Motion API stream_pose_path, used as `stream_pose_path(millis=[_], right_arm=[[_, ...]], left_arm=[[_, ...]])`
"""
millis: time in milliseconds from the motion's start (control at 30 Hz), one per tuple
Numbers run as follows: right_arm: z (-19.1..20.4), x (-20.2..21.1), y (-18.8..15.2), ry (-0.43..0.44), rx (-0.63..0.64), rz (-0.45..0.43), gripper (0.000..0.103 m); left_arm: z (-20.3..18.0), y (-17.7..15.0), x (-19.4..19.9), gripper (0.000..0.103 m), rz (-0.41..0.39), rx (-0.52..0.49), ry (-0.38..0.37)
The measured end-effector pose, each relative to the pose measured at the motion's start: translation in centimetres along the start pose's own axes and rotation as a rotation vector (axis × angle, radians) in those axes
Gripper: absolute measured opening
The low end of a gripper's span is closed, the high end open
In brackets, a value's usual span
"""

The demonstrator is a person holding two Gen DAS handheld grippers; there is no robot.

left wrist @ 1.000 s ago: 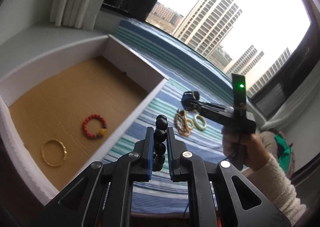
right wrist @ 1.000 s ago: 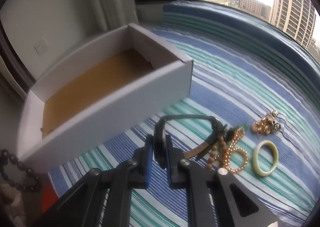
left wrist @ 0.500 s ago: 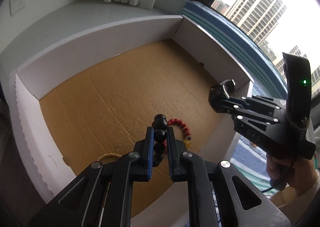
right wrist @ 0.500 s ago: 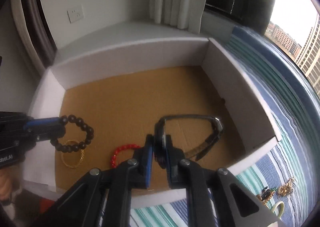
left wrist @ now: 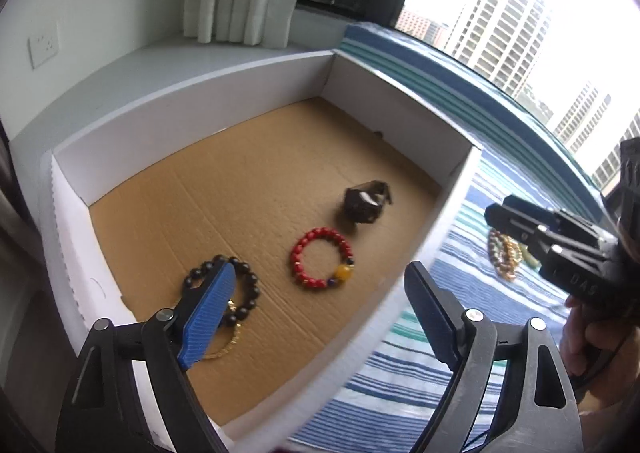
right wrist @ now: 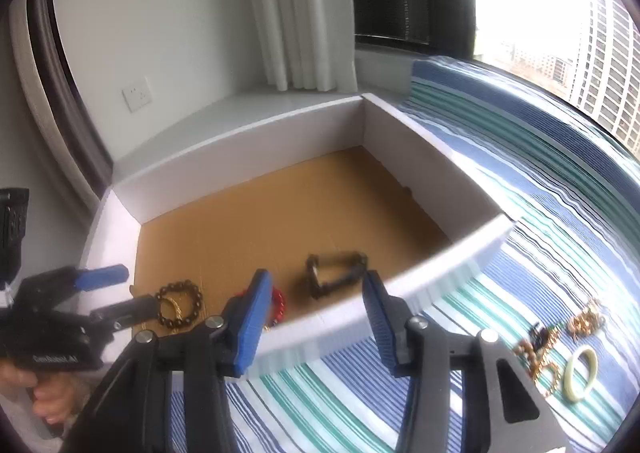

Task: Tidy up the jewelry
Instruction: 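Withdraw both tools from the box back over the remaining jewelry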

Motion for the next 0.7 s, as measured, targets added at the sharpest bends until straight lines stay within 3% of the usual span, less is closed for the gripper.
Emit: stream_pose_path(millis=[133,267,367,500,700], right_arm=[[-4.0,5.4,-4.8,-0.137,0.02,-0.048,0.048],[-9.5,11.6,-10.7,-0.335,-0.02,-0.078,0.048],[-14.0,16.2,-15.0,-0.488,-0.088,-0.091,0.049],[-19.3,21.1,-19.5,-0.669,-0.157,-0.092,0.056],[-24.5,23.1,-23.3,-0.766,-0.336,-0.074,0.058]], left_arm=[[-6.1,-2.1,1.7,0.097,-0.043,-0.077,-0.11],[-12.4,-5.9,0.9,0.099,-0.017,-0.146,-0.226],[-16.7,-9.5,-1.3,0.099,0.033,-0.246,-0.247],[-20.7,-13.5,-3.0,0.099,0.04,-0.347,-0.256],[-23.0,-15.1,-5.7,0.099,0.06,-0.418,-0.237]])
Point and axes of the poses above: each gripper's, at about its wrist camera, not at the fingertips, and x roughly against the way its jaws point, z to its left, y to its top, the point moved 5 cm from there along -x, roughly the way its jaws point, and after that the axes turned 15 degrees about -z, right-handed, at the moved point
